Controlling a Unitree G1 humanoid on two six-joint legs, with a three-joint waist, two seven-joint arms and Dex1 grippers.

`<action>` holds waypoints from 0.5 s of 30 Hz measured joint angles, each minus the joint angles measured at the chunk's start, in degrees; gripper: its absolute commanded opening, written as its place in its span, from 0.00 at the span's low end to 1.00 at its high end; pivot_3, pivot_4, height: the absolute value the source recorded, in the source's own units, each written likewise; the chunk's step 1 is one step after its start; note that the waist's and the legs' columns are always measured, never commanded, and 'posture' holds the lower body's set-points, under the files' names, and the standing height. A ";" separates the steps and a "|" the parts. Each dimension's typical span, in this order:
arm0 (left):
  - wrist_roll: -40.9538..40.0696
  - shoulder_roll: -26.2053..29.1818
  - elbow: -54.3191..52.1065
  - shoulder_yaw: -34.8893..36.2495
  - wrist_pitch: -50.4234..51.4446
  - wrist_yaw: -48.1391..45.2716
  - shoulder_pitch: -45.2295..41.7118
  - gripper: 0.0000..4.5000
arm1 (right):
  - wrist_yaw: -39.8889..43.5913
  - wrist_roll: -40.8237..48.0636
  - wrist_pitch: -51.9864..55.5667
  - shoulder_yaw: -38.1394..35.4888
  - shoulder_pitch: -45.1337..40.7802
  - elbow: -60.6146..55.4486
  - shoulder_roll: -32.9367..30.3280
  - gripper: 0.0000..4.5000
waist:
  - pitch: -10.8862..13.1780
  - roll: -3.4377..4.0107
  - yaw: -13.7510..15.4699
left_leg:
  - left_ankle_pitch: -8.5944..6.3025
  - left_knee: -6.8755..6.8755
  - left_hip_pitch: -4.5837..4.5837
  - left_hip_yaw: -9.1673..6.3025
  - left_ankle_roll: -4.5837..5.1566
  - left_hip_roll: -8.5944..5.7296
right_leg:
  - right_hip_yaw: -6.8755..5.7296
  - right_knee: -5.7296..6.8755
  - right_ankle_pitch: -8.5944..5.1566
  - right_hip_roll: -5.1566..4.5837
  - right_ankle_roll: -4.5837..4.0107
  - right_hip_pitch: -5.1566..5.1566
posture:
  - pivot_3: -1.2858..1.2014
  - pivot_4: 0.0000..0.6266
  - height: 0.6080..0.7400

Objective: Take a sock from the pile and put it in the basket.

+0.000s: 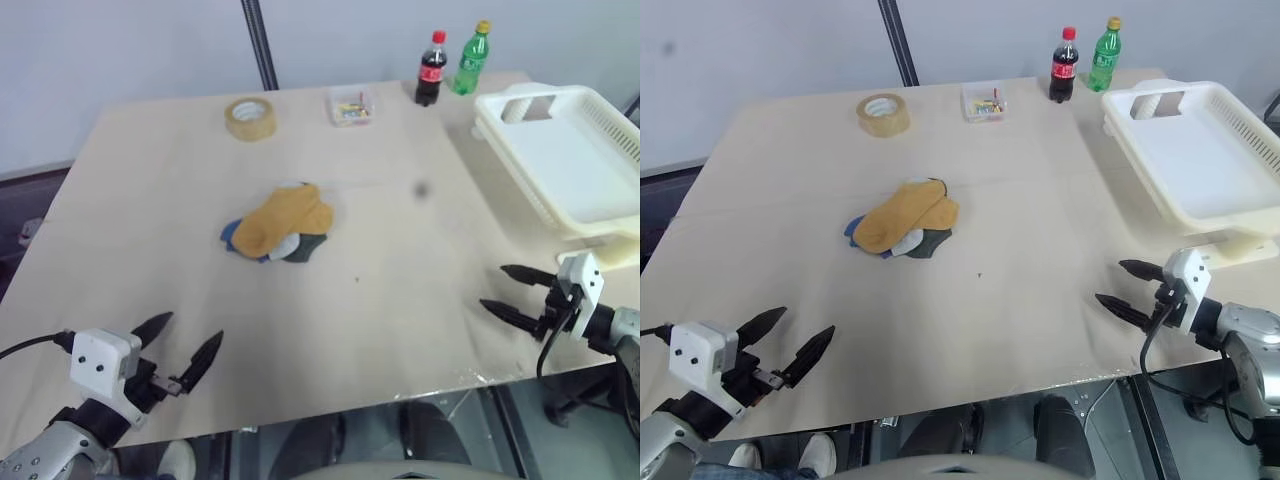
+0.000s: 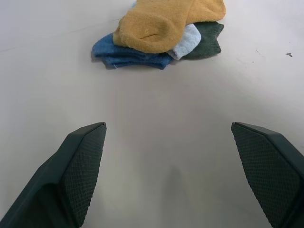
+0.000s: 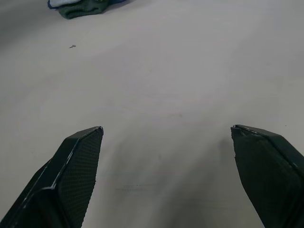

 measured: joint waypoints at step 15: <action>-5.72 -1.88 -0.30 1.66 1.50 -0.82 -0.08 1.00 | 2.25 -0.73 -2.14 0.32 -4.46 4.76 0.00 0.99 | -0.01 0.00 -0.03 | 0.01 0.01 0.03 0.03 -0.01 0.00 | 0.03 0.03 0.01 0.01 -0.01 0.00 | 0.52 0.24 1.00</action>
